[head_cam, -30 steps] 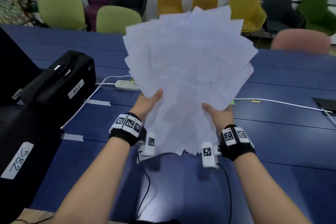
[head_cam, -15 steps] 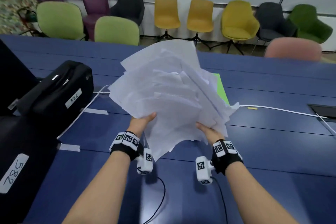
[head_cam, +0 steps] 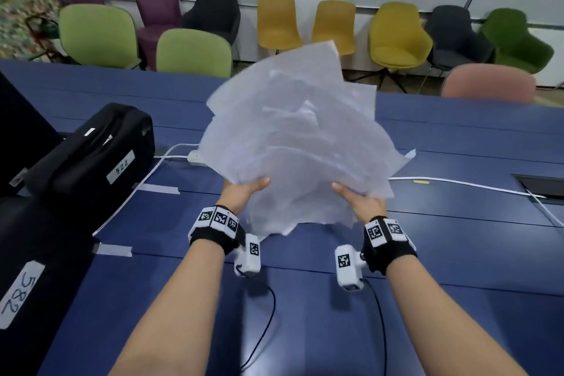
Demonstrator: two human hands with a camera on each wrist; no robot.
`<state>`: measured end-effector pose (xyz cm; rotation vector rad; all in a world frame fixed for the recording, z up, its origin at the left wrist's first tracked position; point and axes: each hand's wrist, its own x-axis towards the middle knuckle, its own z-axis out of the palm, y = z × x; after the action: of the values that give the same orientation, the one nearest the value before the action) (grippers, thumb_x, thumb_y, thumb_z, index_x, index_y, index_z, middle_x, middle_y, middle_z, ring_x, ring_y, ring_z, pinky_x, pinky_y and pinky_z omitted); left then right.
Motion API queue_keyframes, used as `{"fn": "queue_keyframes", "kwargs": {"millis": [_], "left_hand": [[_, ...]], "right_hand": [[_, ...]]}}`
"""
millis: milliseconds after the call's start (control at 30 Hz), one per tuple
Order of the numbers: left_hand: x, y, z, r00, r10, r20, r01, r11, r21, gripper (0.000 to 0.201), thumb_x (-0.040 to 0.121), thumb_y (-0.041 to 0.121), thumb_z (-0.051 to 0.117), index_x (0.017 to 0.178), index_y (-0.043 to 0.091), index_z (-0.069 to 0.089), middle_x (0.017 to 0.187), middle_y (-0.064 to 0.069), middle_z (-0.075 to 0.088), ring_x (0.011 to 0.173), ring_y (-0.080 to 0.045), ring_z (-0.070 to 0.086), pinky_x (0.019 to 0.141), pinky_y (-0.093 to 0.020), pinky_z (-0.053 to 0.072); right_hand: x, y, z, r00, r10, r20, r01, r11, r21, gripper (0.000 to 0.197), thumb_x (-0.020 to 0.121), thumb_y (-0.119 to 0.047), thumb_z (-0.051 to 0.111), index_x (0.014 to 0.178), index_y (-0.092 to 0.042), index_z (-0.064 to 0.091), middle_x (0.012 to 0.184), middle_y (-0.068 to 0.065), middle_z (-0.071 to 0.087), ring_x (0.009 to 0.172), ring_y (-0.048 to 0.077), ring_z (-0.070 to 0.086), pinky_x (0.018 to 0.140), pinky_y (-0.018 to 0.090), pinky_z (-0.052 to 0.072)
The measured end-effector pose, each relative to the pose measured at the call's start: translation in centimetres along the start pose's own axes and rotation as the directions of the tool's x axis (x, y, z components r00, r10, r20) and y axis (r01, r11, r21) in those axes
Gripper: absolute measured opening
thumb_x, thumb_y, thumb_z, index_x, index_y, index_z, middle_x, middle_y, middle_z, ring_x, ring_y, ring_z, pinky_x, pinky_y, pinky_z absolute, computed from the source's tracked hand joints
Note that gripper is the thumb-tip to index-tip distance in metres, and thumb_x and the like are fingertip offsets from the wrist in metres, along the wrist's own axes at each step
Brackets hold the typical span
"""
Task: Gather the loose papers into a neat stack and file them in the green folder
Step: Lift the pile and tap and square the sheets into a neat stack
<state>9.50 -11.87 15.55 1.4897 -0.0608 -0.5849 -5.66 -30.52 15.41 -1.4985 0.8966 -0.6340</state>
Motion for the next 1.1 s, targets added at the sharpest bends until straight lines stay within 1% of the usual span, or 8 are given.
{"fn": "queue_keyframes", "kwargs": {"millis": [100, 200, 433, 600, 700, 867, 1000, 1100], "left_hand": [[0.2, -0.9, 0.5, 0.999, -0.026, -0.037, 0.028, 0.998, 0.061, 0.056, 0.081, 0.012, 0.072, 0.131, 0.000, 0.048, 0.126, -0.003, 0.057, 0.109, -0.014, 0.054, 0.092, -0.022, 0.038], [0.1, -0.3, 0.7, 0.999, 0.022, -0.040, -0.020, 0.998, 0.058, 0.039, 0.083, 0.003, 0.067, 0.119, 0.010, 0.052, 0.118, -0.006, 0.060, 0.104, -0.015, 0.056, 0.090, -0.026, 0.041], [-0.7, 1.9, -0.4, 0.992, 0.092, 0.082, -0.097, 0.994, 0.053, 0.040, 0.088, 0.004, 0.061, 0.127, 0.003, 0.051, 0.114, -0.004, 0.061, 0.101, -0.015, 0.058, 0.069, -0.006, 0.050], [-0.9, -1.1, -1.8, 0.984, -0.059, 0.168, 0.035, 0.989, 0.144, 0.054, 0.075, 0.007, 0.076, 0.125, 0.003, 0.056, 0.118, -0.004, 0.062, 0.082, 0.001, 0.066, 0.076, -0.009, 0.050], [-0.7, -2.4, -1.5, 0.976, -0.075, 0.202, 0.045, 0.987, 0.152, 0.087, 0.047, 0.020, 0.091, 0.125, 0.005, 0.056, 0.118, -0.007, 0.065, 0.107, -0.019, 0.064, 0.099, -0.033, 0.047], [0.2, -2.3, -0.1, 0.991, -0.051, 0.125, 0.032, 0.989, 0.146, 0.050, 0.083, -0.001, 0.066, 0.130, 0.000, 0.049, 0.130, -0.013, 0.058, 0.115, -0.022, 0.056, 0.098, -0.028, 0.040], [0.5, -1.6, 0.3, 0.994, -0.021, 0.112, 0.009, 0.994, 0.110, 0.046, 0.086, -0.005, 0.061, 0.131, -0.002, 0.048, 0.126, -0.013, 0.057, 0.108, -0.019, 0.054, 0.094, -0.028, 0.040], [0.7, -0.6, -0.2, 0.988, -0.012, 0.157, -0.004, 0.995, 0.100, 0.043, 0.084, -0.002, 0.064, 0.125, 0.001, 0.053, 0.115, -0.007, 0.062, 0.109, -0.021, 0.059, 0.098, -0.030, 0.042]], "right_hand": [[0.0, 1.9, 0.2, 0.996, 0.059, -0.063, -0.056, 0.997, 0.060, 0.041, 0.069, 0.002, 0.079, 0.107, -0.003, 0.065, 0.096, 0.007, 0.066, 0.084, 0.004, 0.070, 0.067, 0.011, 0.055], [0.6, 2.5, 0.4, 0.972, 0.164, -0.170, -0.139, 0.979, 0.150, 0.060, 0.066, -0.009, 0.084, 0.118, 0.000, 0.056, 0.114, 0.008, 0.062, 0.106, 0.024, 0.063, 0.071, 0.012, 0.050], [0.6, -2.0, -1.7, 0.972, -0.020, -0.234, 0.111, 0.919, 0.379, 0.031, 0.067, -0.004, 0.082, 0.092, -0.012, 0.066, 0.086, -0.004, 0.069, 0.068, 0.004, 0.068, 0.060, 0.014, 0.053], [-1.0, 2.2, -3.4, 0.999, -0.014, 0.046, 0.009, 0.995, 0.102, 0.041, 0.069, -0.005, 0.080, 0.106, -0.009, 0.064, 0.094, -0.003, 0.069, 0.068, -0.010, 0.066, 0.075, 0.014, 0.055], [-1.5, 3.4, -2.8, 0.987, -0.010, 0.158, 0.008, 1.000, 0.009, 0.043, 0.071, 0.002, 0.077, 0.111, -0.010, 0.064, 0.095, -0.010, 0.067, 0.072, -0.017, 0.063, 0.081, 0.016, 0.054], [-0.9, 2.9, -1.6, 0.988, 0.119, 0.098, -0.133, 0.979, 0.155, 0.051, 0.070, 0.003, 0.077, 0.118, 0.004, 0.059, 0.108, 0.009, 0.065, 0.091, 0.019, 0.064, 0.052, 0.002, 0.046], [-0.1, 1.1, -2.1, 0.986, 0.115, 0.118, -0.133, 0.979, 0.153, 0.056, 0.068, 0.004, 0.078, 0.120, 0.005, 0.057, 0.111, 0.009, 0.065, 0.084, 0.012, 0.067, 0.074, 0.014, 0.056], [0.0, -0.1, -3.3, 0.993, 0.057, 0.100, -0.076, 0.977, 0.200, 0.052, 0.068, 0.005, 0.078, 0.117, 0.004, 0.061, 0.104, 0.008, 0.069, 0.080, 0.008, 0.068, 0.065, 0.011, 0.054]]}}
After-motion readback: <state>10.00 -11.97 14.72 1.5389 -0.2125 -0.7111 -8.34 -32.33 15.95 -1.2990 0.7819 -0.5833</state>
